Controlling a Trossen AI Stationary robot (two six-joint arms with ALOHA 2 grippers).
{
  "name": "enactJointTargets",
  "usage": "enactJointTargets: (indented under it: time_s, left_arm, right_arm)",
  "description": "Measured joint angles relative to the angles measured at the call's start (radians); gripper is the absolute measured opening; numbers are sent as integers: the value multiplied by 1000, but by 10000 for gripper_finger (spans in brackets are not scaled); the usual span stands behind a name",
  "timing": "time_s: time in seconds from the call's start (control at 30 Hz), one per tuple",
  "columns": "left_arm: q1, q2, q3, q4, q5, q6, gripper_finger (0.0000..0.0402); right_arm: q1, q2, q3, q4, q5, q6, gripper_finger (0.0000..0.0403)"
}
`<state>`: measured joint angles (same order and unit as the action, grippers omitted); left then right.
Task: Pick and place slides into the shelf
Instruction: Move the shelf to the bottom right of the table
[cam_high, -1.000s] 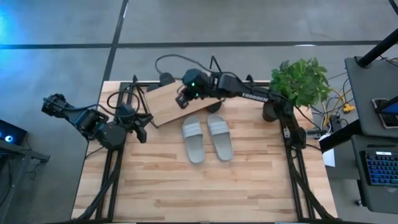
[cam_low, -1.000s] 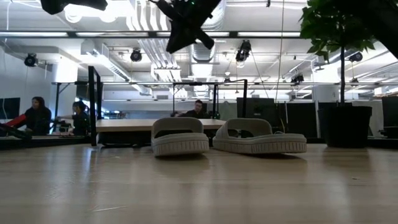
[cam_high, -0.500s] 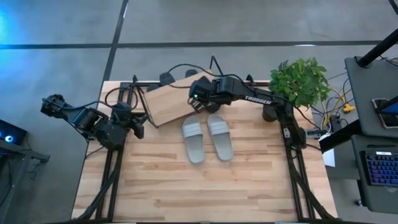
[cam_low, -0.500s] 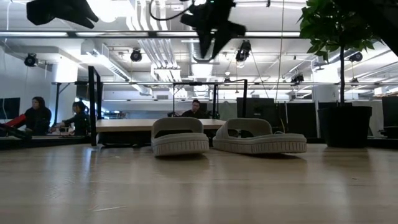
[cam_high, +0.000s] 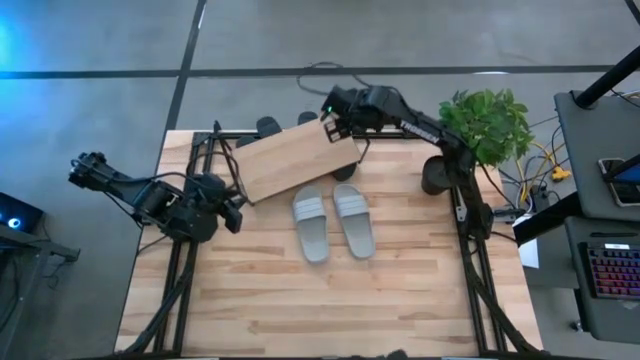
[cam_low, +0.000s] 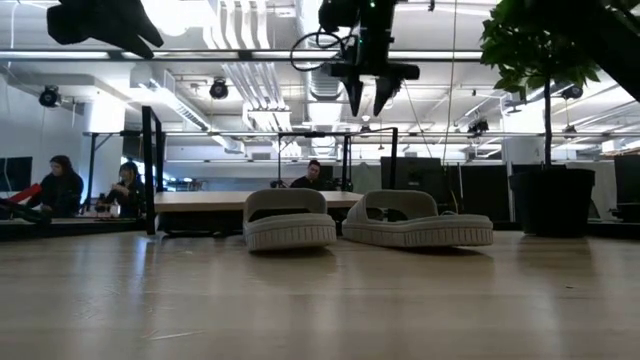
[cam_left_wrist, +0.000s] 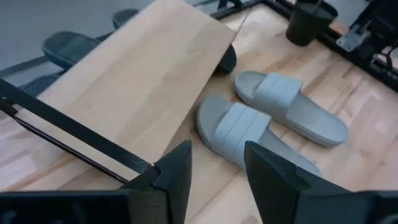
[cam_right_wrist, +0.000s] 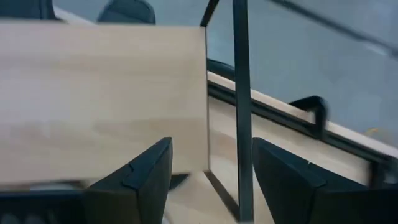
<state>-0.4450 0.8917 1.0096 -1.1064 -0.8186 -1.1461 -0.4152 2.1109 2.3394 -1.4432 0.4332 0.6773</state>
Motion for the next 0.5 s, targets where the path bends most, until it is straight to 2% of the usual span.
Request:
enactJointTargets:
  time_s: [0.13,0.27,0.5]
  left_arm:
    - [0,2,1,0,13,0,133]
    - [0,-4,5,0,14,0,133]
    - [0,-12,4,-1,12,1,133]
  right_arm:
    - [-34,0,6,25,-92,-12,212]
    - [-25,1,0,39,-102,-50,212]
    - [-24,33,-6,28,-4,-58,212]
